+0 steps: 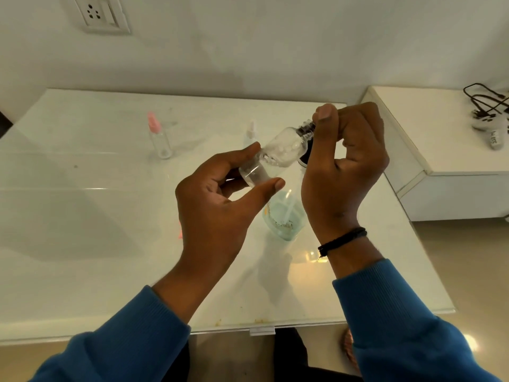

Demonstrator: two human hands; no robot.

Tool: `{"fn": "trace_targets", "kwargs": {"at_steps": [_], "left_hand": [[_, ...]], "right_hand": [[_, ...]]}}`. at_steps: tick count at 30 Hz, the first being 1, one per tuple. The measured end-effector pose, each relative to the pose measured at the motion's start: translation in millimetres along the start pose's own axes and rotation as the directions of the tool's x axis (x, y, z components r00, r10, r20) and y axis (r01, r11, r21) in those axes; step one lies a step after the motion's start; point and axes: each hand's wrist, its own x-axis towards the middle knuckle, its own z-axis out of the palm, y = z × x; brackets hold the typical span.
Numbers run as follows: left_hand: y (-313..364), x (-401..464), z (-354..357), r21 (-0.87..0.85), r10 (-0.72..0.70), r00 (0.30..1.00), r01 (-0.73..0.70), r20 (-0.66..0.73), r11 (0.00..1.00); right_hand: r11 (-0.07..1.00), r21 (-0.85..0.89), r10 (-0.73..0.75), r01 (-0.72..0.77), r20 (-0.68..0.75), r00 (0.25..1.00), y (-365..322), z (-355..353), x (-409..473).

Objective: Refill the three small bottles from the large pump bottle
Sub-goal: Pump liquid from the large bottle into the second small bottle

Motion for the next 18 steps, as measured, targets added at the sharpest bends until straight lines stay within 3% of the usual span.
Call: {"fn": "trace_targets", "kwargs": {"at_steps": [18], "left_hand": [[0.4,-0.4,0.3,-0.007,-0.004,1.000,0.004,-0.004,1.000]], "right_hand": [[1.000,-0.006,0.000,0.000,-0.003,1.000,3.4,-0.6,4.4]]}}
